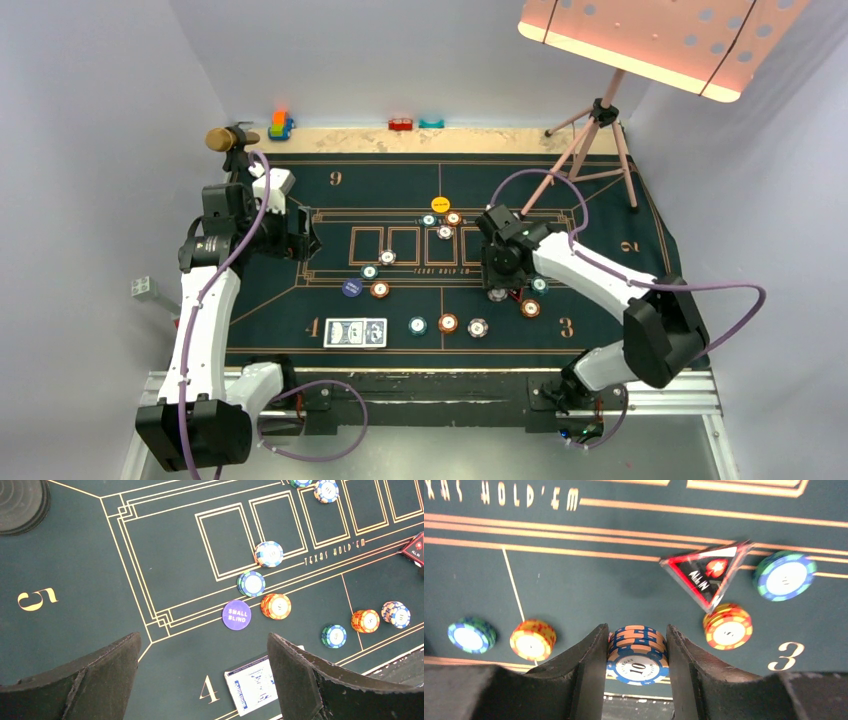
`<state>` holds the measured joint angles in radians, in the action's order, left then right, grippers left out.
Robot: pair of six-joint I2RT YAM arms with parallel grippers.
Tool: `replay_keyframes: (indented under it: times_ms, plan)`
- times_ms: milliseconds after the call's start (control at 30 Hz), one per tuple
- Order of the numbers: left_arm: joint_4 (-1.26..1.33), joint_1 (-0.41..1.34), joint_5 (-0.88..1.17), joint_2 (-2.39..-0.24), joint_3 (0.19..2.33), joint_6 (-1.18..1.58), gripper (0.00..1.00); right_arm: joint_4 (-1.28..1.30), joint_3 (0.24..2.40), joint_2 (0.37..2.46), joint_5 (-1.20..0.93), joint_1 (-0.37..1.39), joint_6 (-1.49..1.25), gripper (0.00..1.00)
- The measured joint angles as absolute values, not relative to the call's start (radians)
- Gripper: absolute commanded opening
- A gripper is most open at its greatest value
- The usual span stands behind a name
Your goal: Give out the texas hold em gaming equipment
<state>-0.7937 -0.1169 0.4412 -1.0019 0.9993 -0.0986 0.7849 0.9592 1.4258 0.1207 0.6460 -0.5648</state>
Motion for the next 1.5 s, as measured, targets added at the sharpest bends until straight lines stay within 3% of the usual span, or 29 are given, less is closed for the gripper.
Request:
replay_keyframes:
  times_ms: [533, 933, 1000, 1133, 1333, 1500]
  plan:
    - [-0.794, -0.117, 0.441, -1.002, 0.999, -0.098, 1.0, 0.708, 1.156, 1.705, 0.232, 0.509, -0.512, 0.05]
    - [-0.794, -0.117, 0.442, -1.002, 0.999, -0.099, 1.0, 0.628, 1.15, 1.8, 0.279, 0.455, -0.569, 0.04]
    - [-0.794, -0.117, 0.442, -1.002, 0.999, -0.099, 1.0, 0.612, 1.135, 1.792, 0.283, 0.456, -0.589, 0.11]
    - [-0.794, -0.117, 0.442, -1.002, 0.999, -0.099, 1.0, 0.585, 1.105, 1.773, 0.294, 0.458, -0.628, 0.35]
    - [-0.794, -0.117, 0.451, -1.002, 0.999, -0.105, 1.0, 0.523, 1.036, 1.725, 0.298, 0.458, -0.68, 0.59]
    - [-0.797, -0.117, 0.478, -0.993, 0.999, -0.125, 1.0, 0.524, 1.02, 1.71, 0.315, 0.456, -0.697, 0.71]
